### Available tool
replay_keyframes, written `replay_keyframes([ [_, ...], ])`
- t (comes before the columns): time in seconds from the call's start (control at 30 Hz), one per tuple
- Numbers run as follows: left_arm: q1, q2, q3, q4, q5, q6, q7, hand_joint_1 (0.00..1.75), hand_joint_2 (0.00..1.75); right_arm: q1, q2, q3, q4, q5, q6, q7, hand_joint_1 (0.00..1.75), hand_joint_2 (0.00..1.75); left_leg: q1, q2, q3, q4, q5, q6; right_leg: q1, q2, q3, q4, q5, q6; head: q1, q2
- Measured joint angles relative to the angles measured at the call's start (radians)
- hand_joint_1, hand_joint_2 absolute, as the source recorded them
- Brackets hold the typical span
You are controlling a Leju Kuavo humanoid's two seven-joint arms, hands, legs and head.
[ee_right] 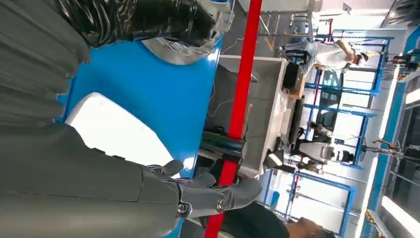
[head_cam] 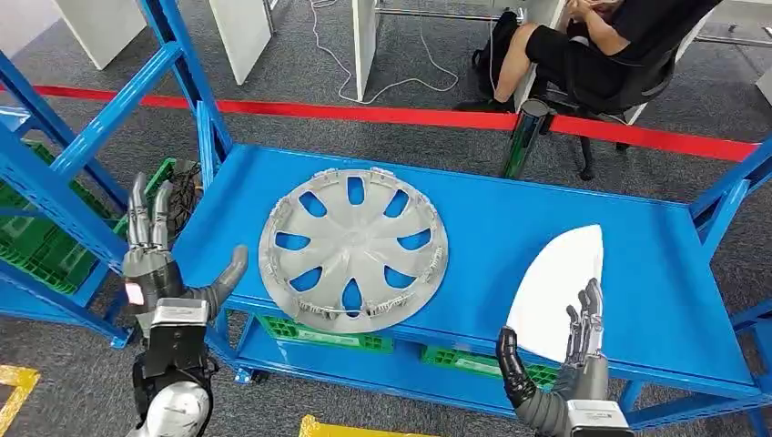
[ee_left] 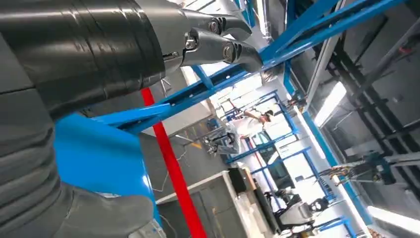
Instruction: Take the parts from the cabinet and place them on the table.
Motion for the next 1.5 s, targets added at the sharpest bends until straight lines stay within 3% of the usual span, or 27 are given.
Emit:
replay_keyframes([
  [0.2, 0.000, 0.002, -0.002, 0.002, -0.026, -0.079, 0.041, 0.00, 1.75, 0.006, 0.000, -0.001, -0.016, 0.005, 0.000, 0.002, 0.00, 1.75, 0.000, 0.000, 0.000, 0.000, 0.000, 0.000, 0.000, 0.000, 0.000, 0.000, 0.000, 0.000, -0.001, 0.000],
  [0.4, -0.004, 0.001, -0.018, 0.030, -0.213, -0.174, 0.160, 0.00, 1.75, 0.021, 0.000, -0.037, -0.017, -0.069, -0.001, -0.010, 0.00, 1.75, 0.000, 0.000, 0.000, 0.000, 0.000, 0.000, 0.000, 0.000, 0.000, -0.001, 0.000, 0.000, 0.000, 0.000],
  [0.6, -0.015, -0.008, -0.038, 0.079, -0.261, -0.194, 0.185, 0.00, 1.75, 0.029, -0.003, -0.080, -0.017, -0.104, -0.001, -0.023, 0.00, 1.75, 0.000, 0.001, 0.000, 0.000, 0.000, 0.000, 0.000, 0.001, 0.000, -0.001, 0.000, 0.001, 0.000, 0.000],
  [0.7, -0.024, -0.011, -0.051, 0.107, -0.288, -0.242, 0.205, 0.00, 1.75, 0.029, -0.003, -0.093, -0.017, -0.107, -0.001, -0.022, 0.00, 1.75, 0.000, 0.001, 0.000, 0.000, 0.000, 0.000, 0.000, 0.000, 0.000, -0.001, 0.000, 0.001, 0.000, 0.000],
  [0.87, -0.026, -0.019, -0.079, 0.172, -0.290, -0.302, 0.224, 0.00, 1.75, 0.029, -0.003, -0.113, -0.016, -0.116, -0.001, -0.022, 0.00, 1.75, 0.000, 0.002, 0.000, 0.000, 0.000, 0.000, 0.000, 0.001, 0.000, -0.001, 0.000, 0.001, 0.000, 0.000],
  [1.2, -0.018, -0.012, -0.151, 0.263, -0.335, -0.309, 0.290, 0.00, 1.75, 0.043, -0.003, -0.144, -0.016, -0.129, -0.001, -0.046, 0.00, 1.75, 0.000, 0.001, 0.000, 0.000, -0.001, 0.001, 0.000, 0.001, 0.000, -0.001, 0.000, 0.001, 0.000, 0.000],
  [1.37, -0.017, 0.002, -0.177, 0.286, -0.228, -0.369, 0.312, 0.00, 1.75, 0.047, -0.003, -0.156, -0.016, -0.136, -0.001, -0.047, 0.00, 1.75, 0.000, 0.001, 0.000, 0.000, -0.001, 0.001, 0.000, 0.001, 0.000, -0.001, 0.000, 0.001, 0.000, 0.000],
  [1.5, -0.016, 0.015, -0.186, 0.299, -0.184, -0.378, 0.324, 0.00, 1.75, 0.051, -0.003, -0.165, -0.016, -0.139, -0.001, -0.050, 0.00, 1.75, 0.000, 0.001, 0.000, 0.000, -0.001, 0.001, 0.000, 0.001, 0.000, -0.001, 0.000, 0.001, 0.000, 0.000],
])
